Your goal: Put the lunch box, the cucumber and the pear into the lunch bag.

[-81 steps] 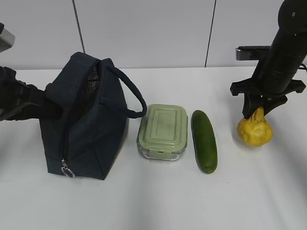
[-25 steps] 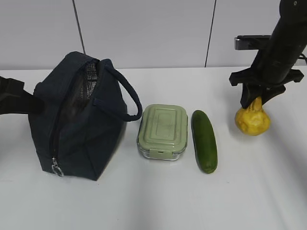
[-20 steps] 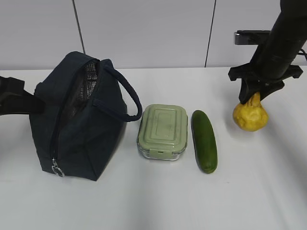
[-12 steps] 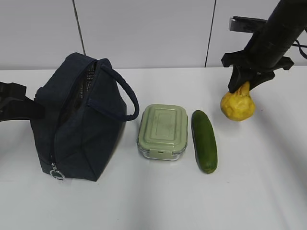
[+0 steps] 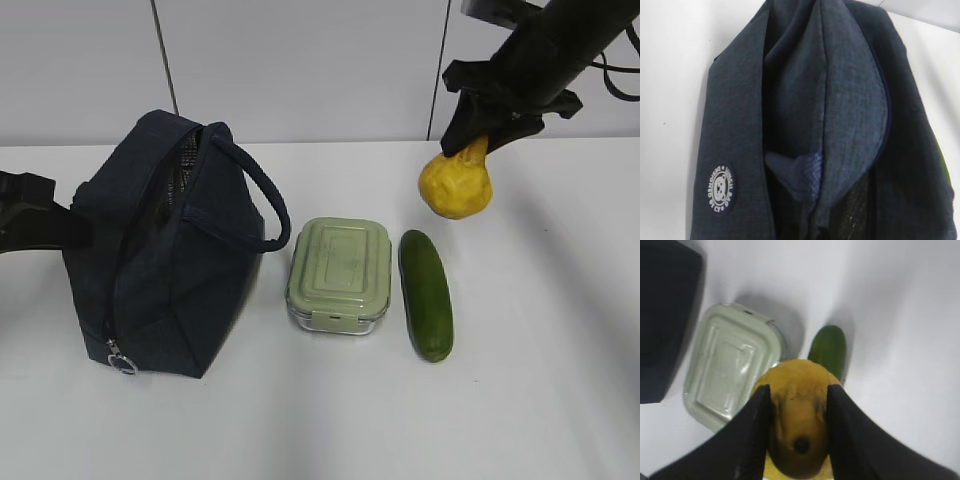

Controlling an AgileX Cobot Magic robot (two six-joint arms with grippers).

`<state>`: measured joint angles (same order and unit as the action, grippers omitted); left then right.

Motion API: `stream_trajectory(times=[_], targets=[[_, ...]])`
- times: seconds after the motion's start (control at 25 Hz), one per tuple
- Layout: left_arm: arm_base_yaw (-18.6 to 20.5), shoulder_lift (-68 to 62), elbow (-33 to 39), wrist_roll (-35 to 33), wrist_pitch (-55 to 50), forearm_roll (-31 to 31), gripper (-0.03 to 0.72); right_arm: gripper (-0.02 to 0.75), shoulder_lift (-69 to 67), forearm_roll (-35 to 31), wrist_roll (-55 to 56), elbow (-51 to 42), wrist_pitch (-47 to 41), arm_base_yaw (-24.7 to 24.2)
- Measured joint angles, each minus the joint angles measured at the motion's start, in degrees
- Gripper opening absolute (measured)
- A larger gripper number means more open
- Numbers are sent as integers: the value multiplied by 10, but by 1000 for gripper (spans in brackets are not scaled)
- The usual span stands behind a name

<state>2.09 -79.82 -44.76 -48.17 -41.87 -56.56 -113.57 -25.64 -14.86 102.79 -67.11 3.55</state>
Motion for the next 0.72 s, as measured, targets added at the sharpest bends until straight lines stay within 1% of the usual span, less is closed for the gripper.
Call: stream_trajectory(times=[0.36, 0.52, 0.72], targets=[[0, 0, 0, 5, 1, -6, 3, 263, 0, -131, -46, 29, -13, 0], [0, 0, 0, 7, -1, -29, 3, 263, 0, -147, -61, 30, -14, 13], [0, 0, 0, 7, -11, -45, 3, 263, 0, -157, -73, 30, -11, 49]])
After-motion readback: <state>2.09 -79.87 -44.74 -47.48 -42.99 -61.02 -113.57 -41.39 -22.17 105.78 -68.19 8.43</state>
